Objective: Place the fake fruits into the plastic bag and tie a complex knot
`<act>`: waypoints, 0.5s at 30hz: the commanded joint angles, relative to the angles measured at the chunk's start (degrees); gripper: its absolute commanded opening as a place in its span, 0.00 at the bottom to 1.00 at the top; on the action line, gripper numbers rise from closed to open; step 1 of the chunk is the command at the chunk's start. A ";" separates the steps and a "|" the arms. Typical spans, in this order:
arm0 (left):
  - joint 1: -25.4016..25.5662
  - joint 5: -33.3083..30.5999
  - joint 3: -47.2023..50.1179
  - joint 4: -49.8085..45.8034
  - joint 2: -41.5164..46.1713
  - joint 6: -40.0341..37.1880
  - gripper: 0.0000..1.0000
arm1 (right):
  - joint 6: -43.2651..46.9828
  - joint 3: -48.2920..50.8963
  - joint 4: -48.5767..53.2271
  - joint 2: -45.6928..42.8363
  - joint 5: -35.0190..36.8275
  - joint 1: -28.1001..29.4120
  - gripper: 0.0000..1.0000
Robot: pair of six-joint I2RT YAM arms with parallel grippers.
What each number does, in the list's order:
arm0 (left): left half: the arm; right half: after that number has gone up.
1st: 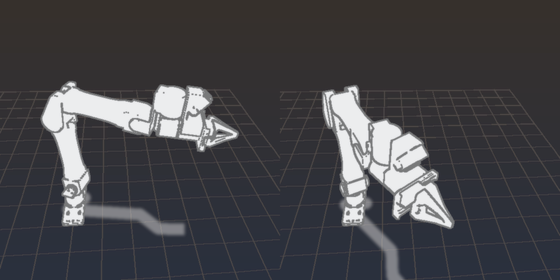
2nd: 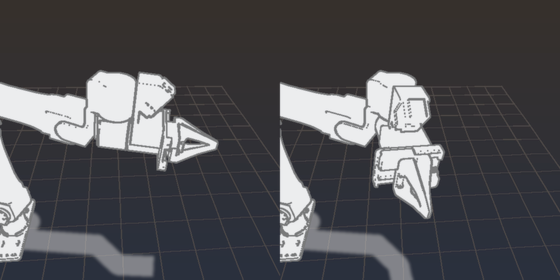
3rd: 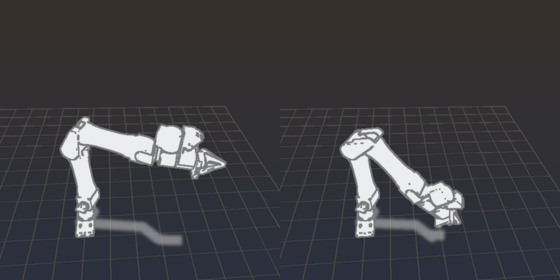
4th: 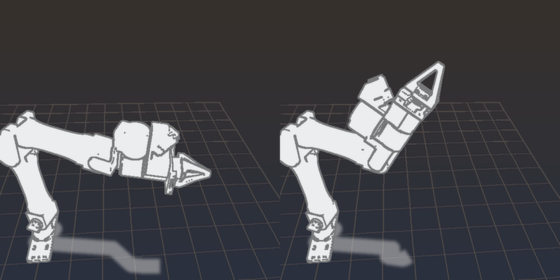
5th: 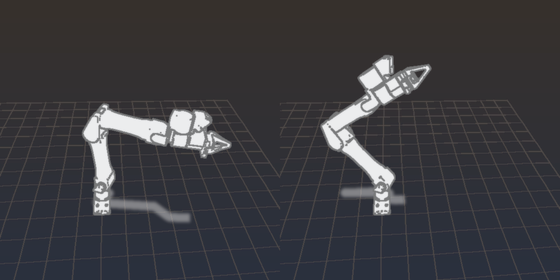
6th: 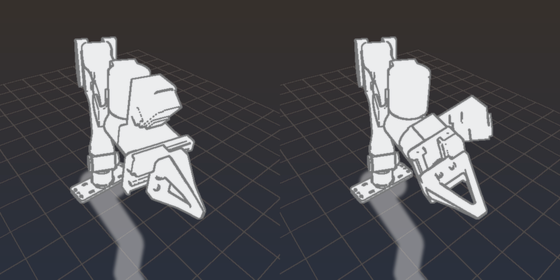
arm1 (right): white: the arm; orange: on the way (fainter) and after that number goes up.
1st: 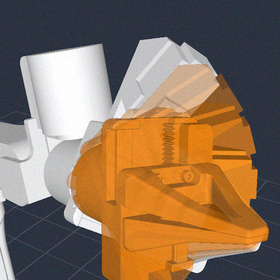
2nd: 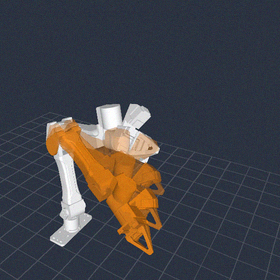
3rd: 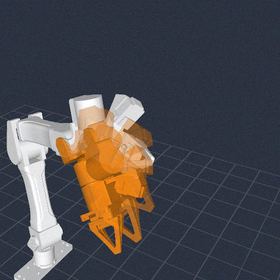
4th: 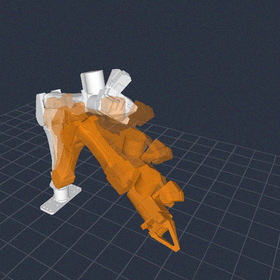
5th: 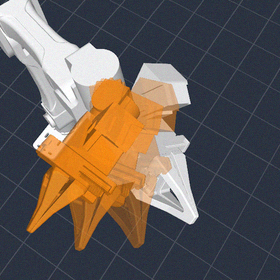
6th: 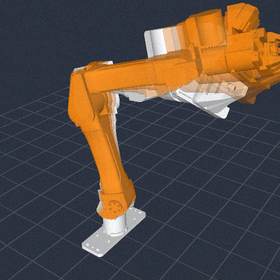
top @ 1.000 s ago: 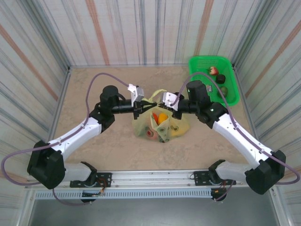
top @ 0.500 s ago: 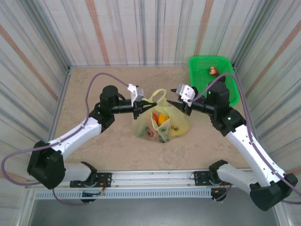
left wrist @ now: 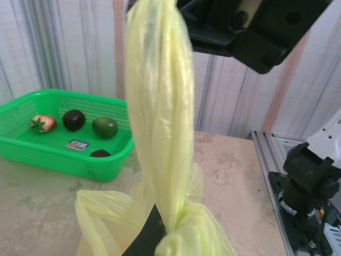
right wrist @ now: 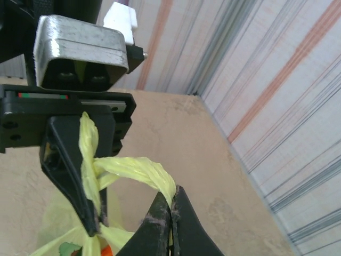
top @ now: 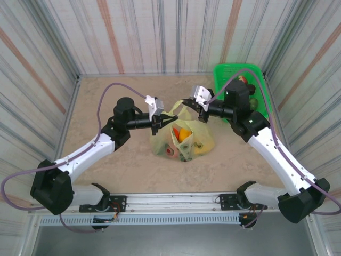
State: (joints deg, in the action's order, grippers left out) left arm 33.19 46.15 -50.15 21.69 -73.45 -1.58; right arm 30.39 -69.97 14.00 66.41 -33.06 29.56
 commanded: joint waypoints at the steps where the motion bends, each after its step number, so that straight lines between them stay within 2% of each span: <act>1: -0.24 -3.61 1.27 -0.67 2.07 -1.67 0.00 | -3.56 -0.61 0.55 -1.79 -1.24 -1.29 0.00; 6: -0.78 -7.26 1.37 -1.20 2.13 -1.48 0.00 | -8.37 2.47 -1.09 -6.00 -3.64 -3.85 0.00; 15: -1.43 -10.37 1.61 -0.37 1.90 -0.47 0.00 | -13.26 13.43 -2.53 -15.08 -7.07 -2.14 0.00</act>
State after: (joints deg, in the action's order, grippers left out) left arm 33.45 40.66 -49.84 22.98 -72.31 -1.87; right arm 20.97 -58.50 14.20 55.46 -37.85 27.09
